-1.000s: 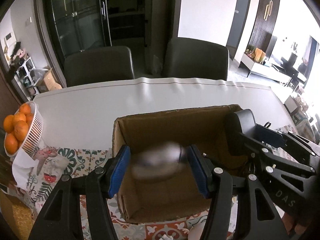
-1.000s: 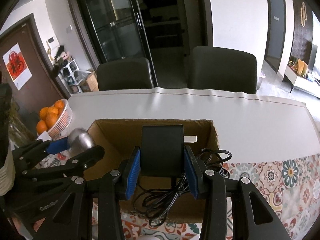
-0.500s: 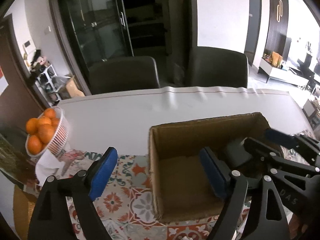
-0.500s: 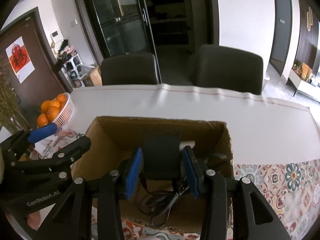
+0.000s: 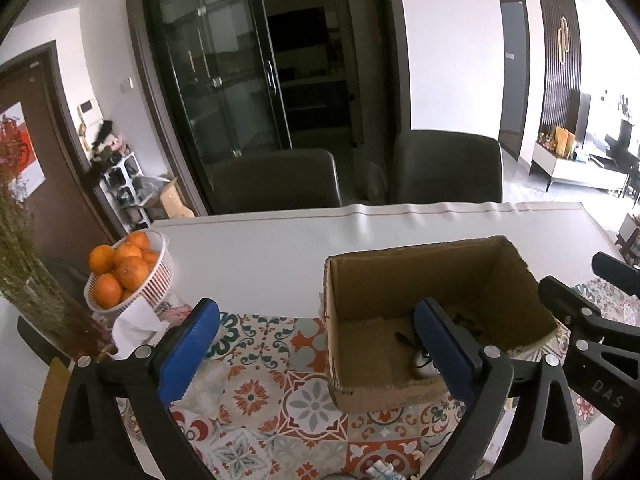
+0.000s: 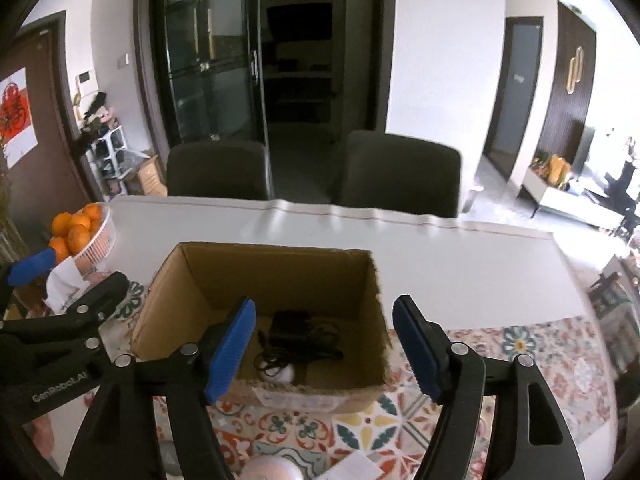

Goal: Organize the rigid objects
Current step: 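Open the left tool to drop the speaker into the box while the right tool releases the adapter, then move the right tool to the black bike light while the left tool approaches the white charger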

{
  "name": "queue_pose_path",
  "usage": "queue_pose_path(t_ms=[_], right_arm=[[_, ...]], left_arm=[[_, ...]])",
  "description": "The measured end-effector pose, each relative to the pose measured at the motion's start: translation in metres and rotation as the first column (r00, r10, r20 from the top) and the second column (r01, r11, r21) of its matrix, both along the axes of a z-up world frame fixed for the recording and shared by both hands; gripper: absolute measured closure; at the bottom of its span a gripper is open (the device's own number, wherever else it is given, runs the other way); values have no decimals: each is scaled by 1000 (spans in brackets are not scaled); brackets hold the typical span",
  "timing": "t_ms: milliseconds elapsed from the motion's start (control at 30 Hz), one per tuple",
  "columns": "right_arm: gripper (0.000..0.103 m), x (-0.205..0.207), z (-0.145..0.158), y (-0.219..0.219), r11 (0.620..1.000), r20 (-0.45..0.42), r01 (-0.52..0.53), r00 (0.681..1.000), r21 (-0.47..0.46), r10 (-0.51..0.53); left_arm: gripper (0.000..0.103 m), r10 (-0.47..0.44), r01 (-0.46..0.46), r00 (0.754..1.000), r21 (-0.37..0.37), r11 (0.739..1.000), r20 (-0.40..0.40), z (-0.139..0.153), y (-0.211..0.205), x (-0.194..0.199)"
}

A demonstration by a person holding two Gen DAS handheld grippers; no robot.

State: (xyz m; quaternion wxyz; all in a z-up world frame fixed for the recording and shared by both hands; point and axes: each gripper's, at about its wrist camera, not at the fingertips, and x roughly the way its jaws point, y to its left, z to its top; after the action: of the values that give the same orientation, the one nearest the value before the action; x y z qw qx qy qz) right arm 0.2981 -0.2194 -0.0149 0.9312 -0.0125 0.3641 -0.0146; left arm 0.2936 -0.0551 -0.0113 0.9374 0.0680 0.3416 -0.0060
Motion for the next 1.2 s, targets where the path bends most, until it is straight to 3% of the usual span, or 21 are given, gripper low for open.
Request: queue_pose_path(t_ms=[267, 567, 867, 1200], right_arm=[[22, -43, 15, -6, 1000, 44, 26, 999, -3, -26], [19, -85, 21, -11, 999, 72, 50, 996, 15, -51], [18, -119, 13, -16, 996, 79, 82, 993, 19, -83], [17, -151, -7, -17, 993, 57, 113, 992, 32, -115]], left_arm=[[0, -19, 19, 998, 7, 1000, 63, 12, -3, -41], [0, -41, 41, 996, -3, 999, 74, 14, -6, -77], [0, -61, 62, 996, -11, 998, 63, 6, -10, -104], [0, -100, 99, 994, 34, 994, 35, -17, -15, -128]])
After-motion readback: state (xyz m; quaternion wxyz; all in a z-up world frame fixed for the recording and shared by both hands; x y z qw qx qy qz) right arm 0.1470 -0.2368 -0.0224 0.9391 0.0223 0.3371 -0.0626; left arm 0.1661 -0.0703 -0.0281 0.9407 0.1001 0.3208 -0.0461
